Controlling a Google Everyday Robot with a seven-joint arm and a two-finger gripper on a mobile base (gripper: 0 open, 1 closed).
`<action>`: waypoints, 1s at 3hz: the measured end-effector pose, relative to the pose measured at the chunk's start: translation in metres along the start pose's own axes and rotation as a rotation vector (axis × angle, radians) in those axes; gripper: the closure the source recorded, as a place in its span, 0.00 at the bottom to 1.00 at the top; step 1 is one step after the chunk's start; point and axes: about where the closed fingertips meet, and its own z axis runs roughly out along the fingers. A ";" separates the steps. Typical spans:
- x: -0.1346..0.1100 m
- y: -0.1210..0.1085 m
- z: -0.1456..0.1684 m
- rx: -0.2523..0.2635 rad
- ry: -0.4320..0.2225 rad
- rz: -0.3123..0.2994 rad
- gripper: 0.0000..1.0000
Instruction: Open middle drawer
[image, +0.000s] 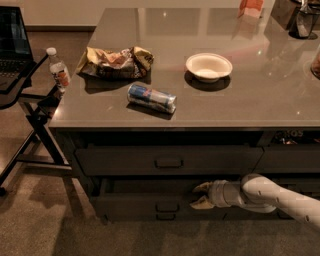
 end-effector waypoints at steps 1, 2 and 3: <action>0.004 0.012 -0.006 0.000 0.001 -0.003 1.00; 0.003 0.014 -0.007 0.003 0.001 -0.008 1.00; 0.003 0.014 -0.007 0.003 0.001 -0.008 0.81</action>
Offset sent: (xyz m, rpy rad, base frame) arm -0.3399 -0.0484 -0.0572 0.1315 0.0271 -0.0634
